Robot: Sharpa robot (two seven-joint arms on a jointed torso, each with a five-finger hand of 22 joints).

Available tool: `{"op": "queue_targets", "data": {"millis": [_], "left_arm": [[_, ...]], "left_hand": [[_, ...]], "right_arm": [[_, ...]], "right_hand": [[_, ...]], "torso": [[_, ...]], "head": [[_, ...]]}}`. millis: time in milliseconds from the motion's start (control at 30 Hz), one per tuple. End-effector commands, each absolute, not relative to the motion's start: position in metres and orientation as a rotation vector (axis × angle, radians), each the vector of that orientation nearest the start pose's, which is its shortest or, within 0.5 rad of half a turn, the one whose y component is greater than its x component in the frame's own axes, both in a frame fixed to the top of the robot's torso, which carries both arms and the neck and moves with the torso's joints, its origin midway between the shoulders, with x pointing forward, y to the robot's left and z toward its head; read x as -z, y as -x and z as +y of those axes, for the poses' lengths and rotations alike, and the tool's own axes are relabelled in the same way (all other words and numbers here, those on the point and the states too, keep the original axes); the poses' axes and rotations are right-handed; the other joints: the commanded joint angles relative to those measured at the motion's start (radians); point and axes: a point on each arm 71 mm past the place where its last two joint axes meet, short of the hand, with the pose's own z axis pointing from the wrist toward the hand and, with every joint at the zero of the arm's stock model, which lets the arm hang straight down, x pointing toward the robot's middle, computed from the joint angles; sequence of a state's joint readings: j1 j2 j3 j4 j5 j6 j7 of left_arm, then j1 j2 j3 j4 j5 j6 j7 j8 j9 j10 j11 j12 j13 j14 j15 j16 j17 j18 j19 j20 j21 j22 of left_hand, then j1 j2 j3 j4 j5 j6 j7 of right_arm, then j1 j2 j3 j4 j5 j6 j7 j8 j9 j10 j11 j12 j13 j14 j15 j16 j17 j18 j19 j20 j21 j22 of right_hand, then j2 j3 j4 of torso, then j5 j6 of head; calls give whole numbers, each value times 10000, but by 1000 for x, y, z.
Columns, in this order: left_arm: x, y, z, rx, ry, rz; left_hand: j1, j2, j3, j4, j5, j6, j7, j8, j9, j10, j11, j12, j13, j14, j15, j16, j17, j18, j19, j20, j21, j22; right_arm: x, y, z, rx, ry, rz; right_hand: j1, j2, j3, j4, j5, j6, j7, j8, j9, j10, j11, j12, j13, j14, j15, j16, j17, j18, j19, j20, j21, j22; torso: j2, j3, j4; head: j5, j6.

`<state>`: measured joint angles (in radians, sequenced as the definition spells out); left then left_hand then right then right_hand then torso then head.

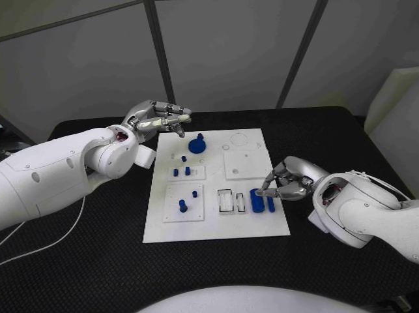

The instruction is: Assemble the parts on the task board

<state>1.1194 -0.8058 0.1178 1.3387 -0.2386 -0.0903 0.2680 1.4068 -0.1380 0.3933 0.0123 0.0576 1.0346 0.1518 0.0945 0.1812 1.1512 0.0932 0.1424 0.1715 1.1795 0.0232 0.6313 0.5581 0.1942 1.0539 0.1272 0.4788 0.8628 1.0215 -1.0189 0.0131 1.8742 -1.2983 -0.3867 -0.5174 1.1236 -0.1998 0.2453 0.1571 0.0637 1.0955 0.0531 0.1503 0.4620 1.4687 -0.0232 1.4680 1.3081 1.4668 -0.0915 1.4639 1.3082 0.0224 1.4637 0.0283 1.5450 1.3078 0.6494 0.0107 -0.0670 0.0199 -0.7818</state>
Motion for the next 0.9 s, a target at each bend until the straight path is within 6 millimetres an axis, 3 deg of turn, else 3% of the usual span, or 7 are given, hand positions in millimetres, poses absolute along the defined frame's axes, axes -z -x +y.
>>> {"op": "queue_targets", "data": {"millis": [33, 267, 500, 900], "left_arm": [[178, -520, 234, 15484, 9519, 15438], [178, -520, 235, 15489, 9513, 15436], [178, -520, 236, 15471, 9519, 15436], [179, -520, 236, 15478, 9520, 15464]], "left_hand": [[16, 74, -44, -28, -59, 7, 45, -66, 16, -17, 39, -43, 13, -61, 8, -60, -13, -133, -15, 2, -49, -10], [4, 76, -51, -22, -59, 6, 44, -67, 17, -19, 39, -44, 17, -63, 10, -64, -13, -134, -15, 4, -58, -14], [4, 76, -51, -22, -59, 6, 44, -67, 17, -19, 39, -44, 17, -63, 10, -64, -13, -134, -15, 4, -58, -14], [4, 76, -51, -22, -59, 6, 44, -67, 17, -19, 39, -44, 17, -63, 10, -64, -13, -134, -15, 4, -58, -14]], "right_arm": [[228, -395, -210, -4781, -3863, 19440], [236, -397, -202, -4491, -3818, 19462], [238, -398, -199, -4186, -3485, 19366], [248, -397, -186, -3873, -2607, 19933]], "right_hand": [[-36, -106, -187, 244, 79, -120, 16, 69, 267, 544, 21, 67, 1479, 627, 48, 58, 425, -109, 804, -23, -15, 2189], [34, -167, -689, 789, 112, -254, -5, 134, 1014, 555, 6, 112, 1572, 640, 34, 113, 530, -98, 782, -31, -43, 2150], [154, -194, -957, 1131, 117, -308, -31, 196, 1574, 553, -15, 105, 1594, 641, 17, 128, 560, -102, 793, -46, -37, 2166], [183, -207, -1087, 1287, 116, -340, -41, 218, 1867, 542, -22, 81, 1585, 644, 12, 138, 584, -105, 799, -52, -32, 2177]], "torso": [[5, -4, 7], [12, -3, 33], [13, -1, -4], [8, 3, 13]], "head": [[-1, -15], [25, -36], [75, -64], [63, -104]]}}
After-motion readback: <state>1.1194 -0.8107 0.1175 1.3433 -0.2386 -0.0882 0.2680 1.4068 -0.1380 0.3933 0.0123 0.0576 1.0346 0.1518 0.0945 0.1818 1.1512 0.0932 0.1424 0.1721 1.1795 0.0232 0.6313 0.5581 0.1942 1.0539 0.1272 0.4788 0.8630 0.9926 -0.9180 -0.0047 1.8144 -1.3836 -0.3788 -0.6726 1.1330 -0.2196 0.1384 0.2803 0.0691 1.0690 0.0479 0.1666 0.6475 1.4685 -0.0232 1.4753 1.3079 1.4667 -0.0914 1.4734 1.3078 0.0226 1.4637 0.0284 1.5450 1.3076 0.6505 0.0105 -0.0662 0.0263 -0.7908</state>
